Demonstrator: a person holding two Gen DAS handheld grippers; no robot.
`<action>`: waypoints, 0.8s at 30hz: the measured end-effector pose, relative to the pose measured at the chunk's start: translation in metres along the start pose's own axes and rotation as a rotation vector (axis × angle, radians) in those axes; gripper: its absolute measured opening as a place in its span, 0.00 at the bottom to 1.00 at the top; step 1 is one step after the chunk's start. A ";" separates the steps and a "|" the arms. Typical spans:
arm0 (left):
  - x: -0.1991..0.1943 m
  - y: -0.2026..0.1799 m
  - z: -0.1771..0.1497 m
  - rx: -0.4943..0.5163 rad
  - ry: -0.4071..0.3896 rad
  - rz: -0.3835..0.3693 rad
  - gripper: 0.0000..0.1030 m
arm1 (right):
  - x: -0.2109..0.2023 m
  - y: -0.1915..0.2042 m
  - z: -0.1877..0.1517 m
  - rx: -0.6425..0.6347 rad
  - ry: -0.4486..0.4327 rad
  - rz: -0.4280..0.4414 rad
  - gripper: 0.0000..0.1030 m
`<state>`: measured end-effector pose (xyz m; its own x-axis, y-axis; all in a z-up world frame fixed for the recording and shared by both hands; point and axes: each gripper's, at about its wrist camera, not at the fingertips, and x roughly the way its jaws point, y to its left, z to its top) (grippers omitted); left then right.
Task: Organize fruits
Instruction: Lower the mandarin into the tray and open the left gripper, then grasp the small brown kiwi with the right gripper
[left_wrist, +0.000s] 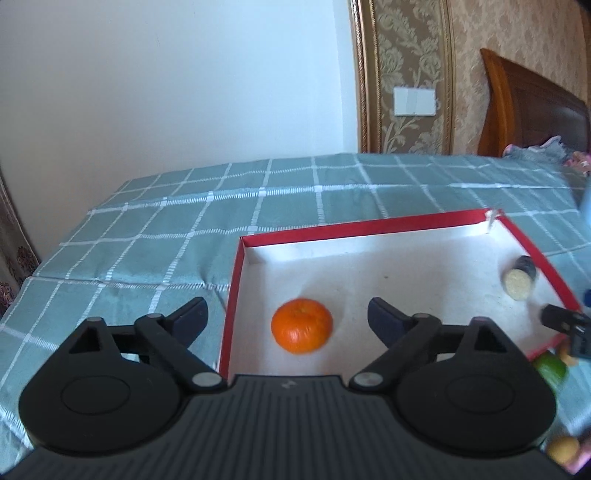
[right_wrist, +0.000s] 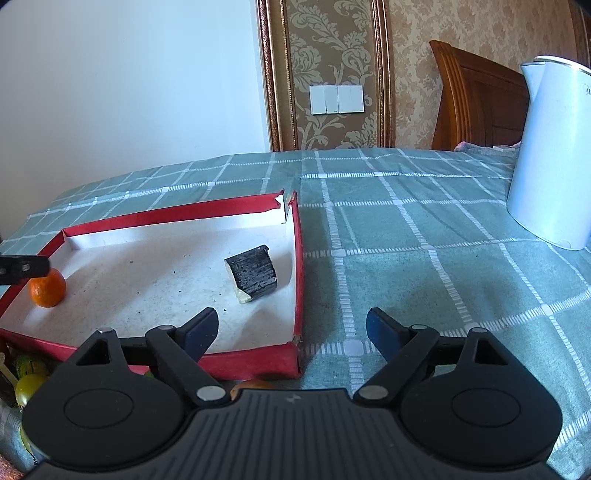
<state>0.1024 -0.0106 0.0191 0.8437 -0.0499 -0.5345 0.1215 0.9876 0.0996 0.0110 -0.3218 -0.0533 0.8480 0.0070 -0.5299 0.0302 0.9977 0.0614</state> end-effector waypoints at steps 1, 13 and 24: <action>-0.009 0.000 -0.004 0.003 -0.013 -0.003 0.94 | 0.000 0.001 0.000 -0.004 -0.002 -0.002 0.85; -0.093 -0.007 -0.079 0.025 -0.095 -0.082 1.00 | -0.020 -0.024 0.008 0.061 -0.050 0.028 0.85; -0.084 0.014 -0.110 -0.012 -0.047 -0.076 1.00 | -0.049 -0.023 -0.018 -0.001 -0.088 0.097 0.85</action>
<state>-0.0242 0.0240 -0.0269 0.8559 -0.1314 -0.5002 0.1802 0.9823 0.0503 -0.0410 -0.3433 -0.0441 0.8903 0.0972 -0.4448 -0.0544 0.9927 0.1080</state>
